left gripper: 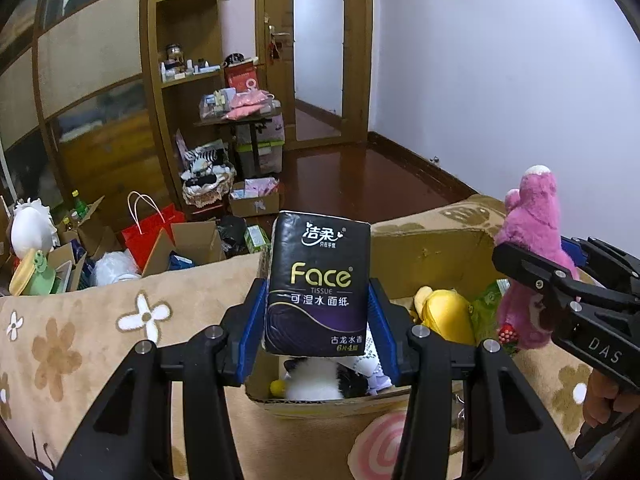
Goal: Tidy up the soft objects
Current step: 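Lift the Face pack and pink bear over the box and release both inside, then move the left tool to the swirl cushion while the right tool nears the clear bag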
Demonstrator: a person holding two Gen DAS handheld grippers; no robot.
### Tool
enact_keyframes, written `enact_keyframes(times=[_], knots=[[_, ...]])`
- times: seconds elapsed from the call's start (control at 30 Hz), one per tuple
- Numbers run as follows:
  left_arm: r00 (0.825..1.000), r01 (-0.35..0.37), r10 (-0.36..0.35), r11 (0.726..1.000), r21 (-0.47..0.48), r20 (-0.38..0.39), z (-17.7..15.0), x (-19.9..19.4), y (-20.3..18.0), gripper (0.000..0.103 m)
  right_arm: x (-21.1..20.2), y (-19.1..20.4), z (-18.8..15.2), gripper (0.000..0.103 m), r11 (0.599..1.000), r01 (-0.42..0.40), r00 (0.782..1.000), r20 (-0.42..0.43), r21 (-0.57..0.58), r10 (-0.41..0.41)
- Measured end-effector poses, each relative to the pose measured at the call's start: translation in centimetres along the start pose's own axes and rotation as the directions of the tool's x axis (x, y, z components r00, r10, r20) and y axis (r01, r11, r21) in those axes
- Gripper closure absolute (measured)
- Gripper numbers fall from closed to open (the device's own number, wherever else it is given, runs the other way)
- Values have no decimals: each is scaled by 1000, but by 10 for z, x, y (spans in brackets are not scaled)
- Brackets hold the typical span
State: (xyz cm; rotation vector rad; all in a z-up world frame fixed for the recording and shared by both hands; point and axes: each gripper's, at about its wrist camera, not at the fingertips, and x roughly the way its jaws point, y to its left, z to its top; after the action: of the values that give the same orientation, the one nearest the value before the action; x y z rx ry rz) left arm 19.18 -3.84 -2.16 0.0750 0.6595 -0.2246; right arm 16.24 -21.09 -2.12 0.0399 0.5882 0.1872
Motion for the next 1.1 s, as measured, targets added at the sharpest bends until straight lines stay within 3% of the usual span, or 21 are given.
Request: enact_keyframes(times=[0.23, 0.4, 0.57, 0.73, 0.83, 1.0, 1.1], knots=[[999, 6, -6, 1000, 0, -34, -6, 12, -1, 55, 12, -6, -10, 51, 999, -25, 999, -38, 22, 26], [999, 1, -1, 1000, 8, -43, -9, 14, -5, 47, 14, -6, -9, 51, 998, -50, 997, -52, 28, 52], [998, -6, 8, 999, 32, -60, -13, 10, -8, 33, 8, -11, -9, 38, 996, -70, 996, -44, 58, 73], [998, -44, 46, 998, 48, -47, -17, 0, -10, 23, 1, -10, -8, 33, 996, -61, 997, -46, 63, 64], [997, -46, 49, 998, 43, -54, -20, -4, -11, 22, -7, -12, -10, 18, 996, -51, 998, -43, 76, 54], [997, -51, 54, 998, 44, -52, -22, -14, -11, 19, -19, -17, -10, 14, 995, -38, 998, -42, 89, 42], [998, -53, 55, 998, 41, -42, -24, -22, -11, 11, -28, -19, -12, 2, 995, -23, 999, -34, 99, 26]])
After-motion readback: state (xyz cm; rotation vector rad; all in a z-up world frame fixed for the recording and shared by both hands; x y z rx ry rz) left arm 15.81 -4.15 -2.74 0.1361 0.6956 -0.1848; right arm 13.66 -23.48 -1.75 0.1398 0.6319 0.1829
